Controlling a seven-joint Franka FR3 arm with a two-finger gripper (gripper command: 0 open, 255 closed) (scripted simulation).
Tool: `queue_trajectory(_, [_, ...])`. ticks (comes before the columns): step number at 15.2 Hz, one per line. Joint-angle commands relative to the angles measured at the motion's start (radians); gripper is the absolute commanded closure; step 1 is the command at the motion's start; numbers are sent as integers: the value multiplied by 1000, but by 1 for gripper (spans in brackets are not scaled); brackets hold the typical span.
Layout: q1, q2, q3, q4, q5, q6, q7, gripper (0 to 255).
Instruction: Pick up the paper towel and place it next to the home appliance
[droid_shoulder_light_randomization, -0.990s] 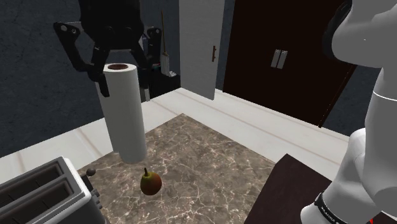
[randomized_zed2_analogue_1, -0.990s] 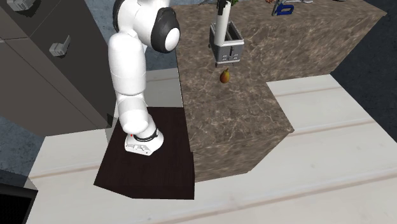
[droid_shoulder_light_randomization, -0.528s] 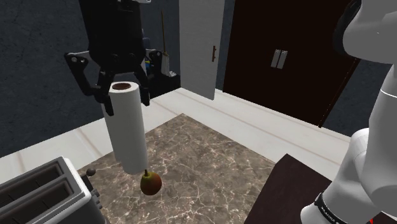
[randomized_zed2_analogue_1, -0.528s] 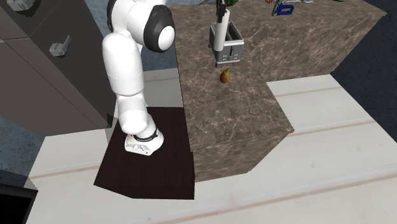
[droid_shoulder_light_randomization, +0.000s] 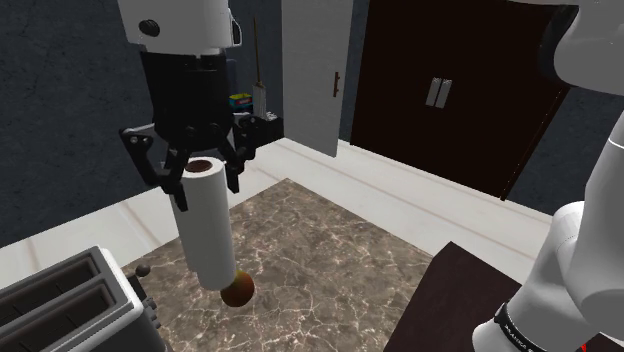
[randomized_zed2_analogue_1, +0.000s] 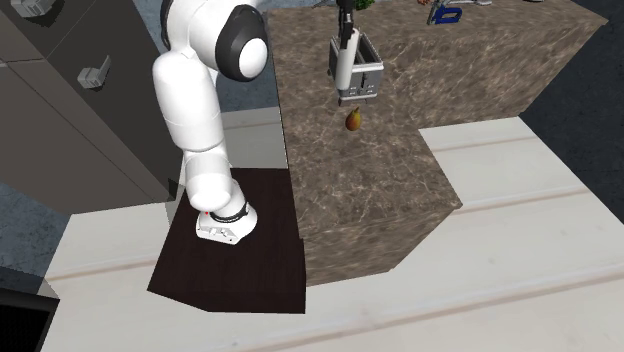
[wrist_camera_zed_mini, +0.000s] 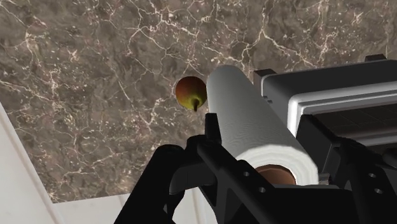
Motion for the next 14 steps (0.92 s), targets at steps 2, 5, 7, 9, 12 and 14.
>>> queue_trajectory(2, [-7, -12, -2, -56, 7, 46, -7, 255])
queue_trajectory(5, [-11, -19, -4, -105, 11, 89, -11, 255])
queue_trajectory(7, [-13, -22, -4, -136, 13, 117, -13, 255])
queue_trajectory(9, [-14, -25, -5, -165, 14, 144, -15, 255])
queue_trajectory(12, [-16, -26, -6, -206, 15, 185, -16, 255])
queue_trajectory(14, [-17, -25, -7, -232, 14, 212, -17, 255])
